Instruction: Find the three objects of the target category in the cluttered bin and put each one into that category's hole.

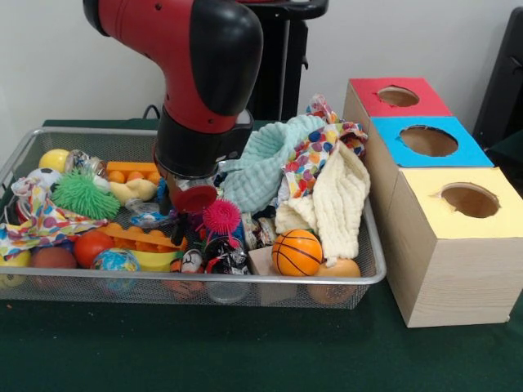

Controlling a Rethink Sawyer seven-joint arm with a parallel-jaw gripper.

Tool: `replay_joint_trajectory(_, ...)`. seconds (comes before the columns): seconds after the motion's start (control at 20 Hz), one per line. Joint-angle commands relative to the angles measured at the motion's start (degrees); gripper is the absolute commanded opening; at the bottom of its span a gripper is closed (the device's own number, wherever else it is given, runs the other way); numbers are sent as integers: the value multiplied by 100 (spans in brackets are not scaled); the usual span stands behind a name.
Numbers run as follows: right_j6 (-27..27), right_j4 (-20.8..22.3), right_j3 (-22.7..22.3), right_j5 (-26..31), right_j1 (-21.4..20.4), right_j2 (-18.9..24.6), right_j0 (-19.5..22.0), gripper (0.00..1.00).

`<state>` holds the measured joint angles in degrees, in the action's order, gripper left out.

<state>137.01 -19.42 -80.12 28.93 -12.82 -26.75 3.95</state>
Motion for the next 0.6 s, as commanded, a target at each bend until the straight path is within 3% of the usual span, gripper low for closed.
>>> replay_joint_trajectory(0.05, 779, -127, -280, 469, -141, 551, 49, 100)
replay_joint_trajectory(0.6, 768, 86, -406, 801, 207, 428, -146, 100)
